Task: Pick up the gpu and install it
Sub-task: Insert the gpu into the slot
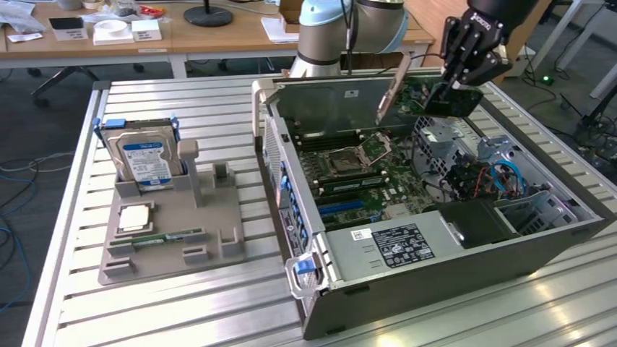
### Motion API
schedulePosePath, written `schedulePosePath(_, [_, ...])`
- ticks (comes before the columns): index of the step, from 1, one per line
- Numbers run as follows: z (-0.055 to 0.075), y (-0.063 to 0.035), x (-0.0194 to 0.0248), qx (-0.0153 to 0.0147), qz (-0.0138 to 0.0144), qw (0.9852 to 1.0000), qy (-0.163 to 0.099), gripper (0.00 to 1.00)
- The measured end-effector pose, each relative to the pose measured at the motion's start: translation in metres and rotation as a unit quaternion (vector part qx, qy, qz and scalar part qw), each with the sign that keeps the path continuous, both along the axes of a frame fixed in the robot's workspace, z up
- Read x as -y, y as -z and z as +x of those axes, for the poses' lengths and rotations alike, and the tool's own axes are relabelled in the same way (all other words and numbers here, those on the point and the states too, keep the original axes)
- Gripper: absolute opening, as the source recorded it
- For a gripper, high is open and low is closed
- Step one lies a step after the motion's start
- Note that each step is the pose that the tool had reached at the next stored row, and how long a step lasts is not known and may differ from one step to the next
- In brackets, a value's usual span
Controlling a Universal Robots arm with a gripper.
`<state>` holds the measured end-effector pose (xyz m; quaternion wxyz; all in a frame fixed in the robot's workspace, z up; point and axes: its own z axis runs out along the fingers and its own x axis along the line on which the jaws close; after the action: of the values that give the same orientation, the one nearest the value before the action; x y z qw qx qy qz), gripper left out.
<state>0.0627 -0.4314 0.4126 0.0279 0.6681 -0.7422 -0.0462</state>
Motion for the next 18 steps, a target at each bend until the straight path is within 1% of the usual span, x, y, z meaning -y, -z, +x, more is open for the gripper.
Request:
schedulePosePath(1, [0.0,0.0006,0.0,0.0014,-0.0001,1.0,-0.005,0.26])
schedulePosePath(8, [0.0,0.006,-0.0007,0.0149,-0.0001,0.9992,-0.038,0.26])
schedulePosePath(17, [-0.001,0.0136,-0.0023,0.0353,-0.0005,0.9974,-0.062,0.26])
schedulePosePath(18, [-0.001,0.0139,-0.0023,0.0361,-0.0006,0.9973,-0.064,0.26])
